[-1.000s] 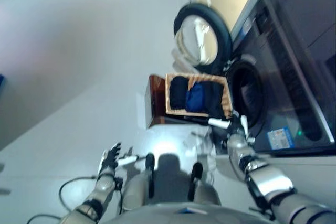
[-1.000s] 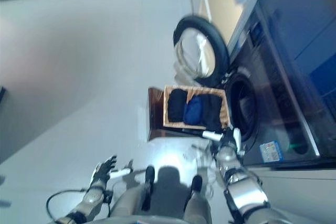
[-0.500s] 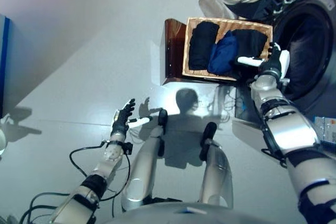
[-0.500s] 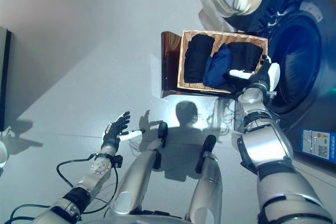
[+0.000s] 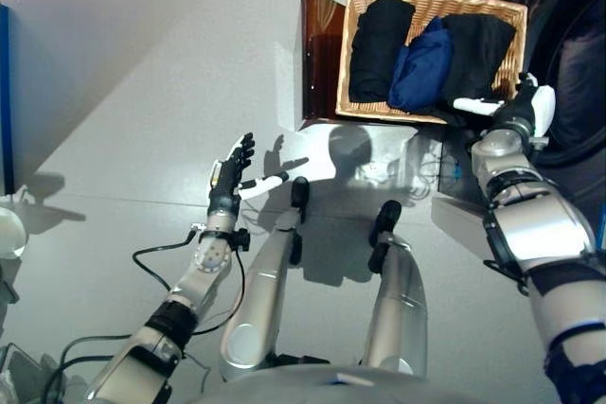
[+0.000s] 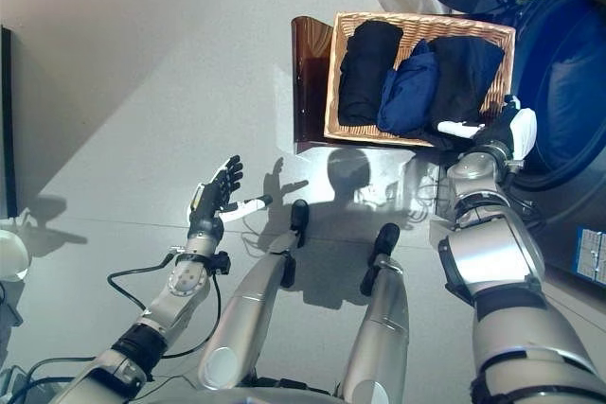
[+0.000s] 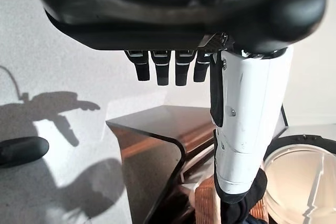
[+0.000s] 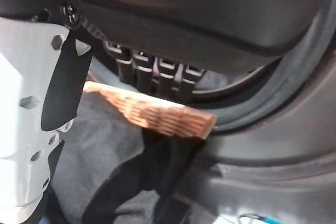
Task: Pick up the clothes and place them into the washing machine
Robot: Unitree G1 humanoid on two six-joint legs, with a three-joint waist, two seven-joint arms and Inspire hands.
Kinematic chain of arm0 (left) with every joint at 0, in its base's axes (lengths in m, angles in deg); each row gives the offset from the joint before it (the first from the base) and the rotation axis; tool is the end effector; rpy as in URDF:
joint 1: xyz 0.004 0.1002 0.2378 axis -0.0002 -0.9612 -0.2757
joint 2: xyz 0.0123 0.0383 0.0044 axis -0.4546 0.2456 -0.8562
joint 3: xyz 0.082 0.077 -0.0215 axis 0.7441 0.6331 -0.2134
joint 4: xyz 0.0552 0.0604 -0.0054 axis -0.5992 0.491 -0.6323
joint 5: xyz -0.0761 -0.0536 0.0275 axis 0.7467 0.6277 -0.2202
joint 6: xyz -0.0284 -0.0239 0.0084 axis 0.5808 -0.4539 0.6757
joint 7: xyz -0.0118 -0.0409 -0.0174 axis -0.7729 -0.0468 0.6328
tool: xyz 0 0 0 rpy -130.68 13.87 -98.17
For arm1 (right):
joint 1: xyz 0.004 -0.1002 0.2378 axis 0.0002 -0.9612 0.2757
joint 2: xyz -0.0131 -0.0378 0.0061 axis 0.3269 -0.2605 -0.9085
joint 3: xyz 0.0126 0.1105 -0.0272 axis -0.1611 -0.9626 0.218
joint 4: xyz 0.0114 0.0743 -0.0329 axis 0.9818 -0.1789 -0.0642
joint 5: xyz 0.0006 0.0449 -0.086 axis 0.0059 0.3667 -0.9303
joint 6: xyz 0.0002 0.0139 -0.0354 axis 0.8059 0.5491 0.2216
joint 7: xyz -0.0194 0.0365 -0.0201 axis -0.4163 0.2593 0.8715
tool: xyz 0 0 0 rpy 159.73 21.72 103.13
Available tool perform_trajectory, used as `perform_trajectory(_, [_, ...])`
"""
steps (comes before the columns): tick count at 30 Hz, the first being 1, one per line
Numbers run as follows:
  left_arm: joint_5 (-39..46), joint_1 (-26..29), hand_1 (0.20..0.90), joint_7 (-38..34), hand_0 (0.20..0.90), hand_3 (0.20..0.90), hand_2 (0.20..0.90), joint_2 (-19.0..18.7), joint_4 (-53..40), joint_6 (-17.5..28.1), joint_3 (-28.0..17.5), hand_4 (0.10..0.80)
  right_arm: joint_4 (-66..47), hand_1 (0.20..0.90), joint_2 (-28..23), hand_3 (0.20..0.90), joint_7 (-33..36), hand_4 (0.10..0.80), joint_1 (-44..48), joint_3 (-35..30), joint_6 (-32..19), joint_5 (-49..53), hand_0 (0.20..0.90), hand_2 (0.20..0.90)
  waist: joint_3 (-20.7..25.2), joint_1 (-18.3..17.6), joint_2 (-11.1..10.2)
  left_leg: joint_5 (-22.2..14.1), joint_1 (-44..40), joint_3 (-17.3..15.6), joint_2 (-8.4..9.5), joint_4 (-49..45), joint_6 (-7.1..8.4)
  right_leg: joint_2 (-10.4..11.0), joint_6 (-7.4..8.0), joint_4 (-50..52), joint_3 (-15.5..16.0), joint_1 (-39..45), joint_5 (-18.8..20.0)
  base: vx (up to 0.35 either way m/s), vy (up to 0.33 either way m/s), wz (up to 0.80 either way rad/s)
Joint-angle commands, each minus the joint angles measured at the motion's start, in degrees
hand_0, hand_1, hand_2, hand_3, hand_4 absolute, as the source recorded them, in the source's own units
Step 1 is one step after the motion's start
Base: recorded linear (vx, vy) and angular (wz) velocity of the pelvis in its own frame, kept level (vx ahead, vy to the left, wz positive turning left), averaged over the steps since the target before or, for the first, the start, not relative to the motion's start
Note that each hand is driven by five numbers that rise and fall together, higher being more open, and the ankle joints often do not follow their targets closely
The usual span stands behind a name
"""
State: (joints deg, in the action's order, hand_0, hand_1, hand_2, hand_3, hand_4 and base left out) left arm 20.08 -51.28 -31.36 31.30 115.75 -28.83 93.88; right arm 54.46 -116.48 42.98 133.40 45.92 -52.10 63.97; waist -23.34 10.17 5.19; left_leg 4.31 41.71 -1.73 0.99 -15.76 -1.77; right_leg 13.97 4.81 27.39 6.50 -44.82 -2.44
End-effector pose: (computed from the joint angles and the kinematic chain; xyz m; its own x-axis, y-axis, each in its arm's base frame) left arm 0.2221 0.1541 -0.0030 0.9998 0.0210 -0.0039 -0.0204 0.9937 0.1104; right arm 0.3415 -0.2871 0.1273 0.6934 -0.7205 0.0097 0.6254 0.5950 -0.5049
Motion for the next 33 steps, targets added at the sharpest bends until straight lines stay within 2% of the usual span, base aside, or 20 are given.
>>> perform_trajectory(1, [-0.72,-2.17,0.9,-2.13,0.9,0.9,0.9,-1.92,-8.03,5.31,-3.22,0.8,-1.71,0.9,-7.63,0.9,4.03,0.8,3.37,4.19,-1.86,-1.97,0.9,0.9,2.61,0.24,2.3,-6.06,3.54,1.66,0.04,-5.81,4.45,-0.79,0.66,-3.0,-0.5,2.35,0.05,0.0,0.0,0.0])
perform_trajectory(18, [-1.35,-1.66,0.9,-5.11,0.9,0.9,0.9,-3.09,-15.31,6.93,-4.06,0.8,-1.23,0.9,-13.3,0.9,5.21,0.8,9.27,8.31,-1.56,-3.27,0.9,0.9,1.73,1.9,3.56,-5.09,10.81,2.39,1.38,-5.3,4.41,0.82,0.78,-2.0,-0.9,-4.26,0.04,0.012,0.011,0.04])
perform_trajectory(25, [-1.35,-0.85,0.9,-5.56,0.9,0.9,0.9,-3.22,-16.15,7.57,-4.22,0.8,-2.05,0.9,-12.42,0.9,4.85,0.8,10.74,9.32,-1.99,-3.01,0.9,0.9,2.09,2.58,3.54,-4.77,11.62,2.87,1.93,-5.1,4.44,1.22,0.81,-1.77,-0.7,-4.76,-0.08,0.038,0.017,0.04])
perform_trajectory(33, [-3.89,0.26,0.9,-7.45,0.9,0.9,0.9,-4.12,-18.43,8.08,-5.06,0.8,-2.2,0.9,-8.51,0.9,5.1,0.8,9.12,7.8,-2.51,-2.05,0.9,0.9,2.37,3.05,2.21,-4.4,10.93,3.76,2.32,-4.74,4.82,1.06,0.63,-1.69,0.7,-3.38,-0.26,0.029,-0.02,0.12])
